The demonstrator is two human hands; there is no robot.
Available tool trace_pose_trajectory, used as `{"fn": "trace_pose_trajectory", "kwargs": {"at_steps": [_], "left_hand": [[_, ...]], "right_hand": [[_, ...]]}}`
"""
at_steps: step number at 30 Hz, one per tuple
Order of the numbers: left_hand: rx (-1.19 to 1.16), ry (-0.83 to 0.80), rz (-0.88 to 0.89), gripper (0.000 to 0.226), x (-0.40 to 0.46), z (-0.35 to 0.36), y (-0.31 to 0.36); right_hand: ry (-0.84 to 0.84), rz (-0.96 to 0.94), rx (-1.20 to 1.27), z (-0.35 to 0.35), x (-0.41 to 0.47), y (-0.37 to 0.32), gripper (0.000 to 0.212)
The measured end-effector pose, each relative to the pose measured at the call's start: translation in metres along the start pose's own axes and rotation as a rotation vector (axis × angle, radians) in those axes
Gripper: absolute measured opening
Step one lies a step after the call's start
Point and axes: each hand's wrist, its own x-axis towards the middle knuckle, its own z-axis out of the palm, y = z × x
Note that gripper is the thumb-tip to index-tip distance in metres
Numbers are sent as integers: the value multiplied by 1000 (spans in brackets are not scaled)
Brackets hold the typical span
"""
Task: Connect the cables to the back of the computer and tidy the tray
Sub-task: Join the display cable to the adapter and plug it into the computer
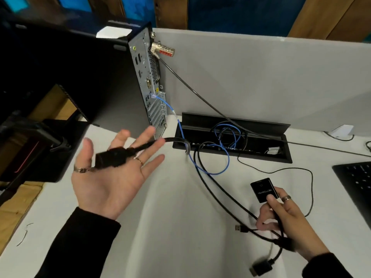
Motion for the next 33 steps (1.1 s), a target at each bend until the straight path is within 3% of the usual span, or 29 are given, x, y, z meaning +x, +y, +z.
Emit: {"fn": "trace_pose_trajectory", "kwargs": {"at_steps": [3, 7, 9, 12, 18, 21, 26, 33], "left_hand": [[-72, -79, 125, 50, 2, 13, -20], [528, 385, 402, 8, 13, 31, -29], [783, 430, 460, 19, 17, 35, -32], [997, 360, 471, 23, 17, 34, -34], [948, -15, 359, 29, 7, 38, -51], [975, -42, 327, 15, 4, 38, -56], [1104, -61, 295, 32, 3, 37, -55], [1128, -40, 277, 33, 4, 31, -52]], "right_hand": [[61, -60, -84, -8, -6, -12, 47], [180, -165, -226, -17, -7, -27, 20], [194, -233, -278, -14, -9, -38, 16], [162, -301, -295, -4, -12, -51, 12], [62, -376, -235, 31, -23, -71, 20], [14, -402, -171, 48, -27, -75, 29], [-55, -396, -111, 67, -26, -74, 31], [-24, -327, -96, 67, -23, -68, 29]]}}
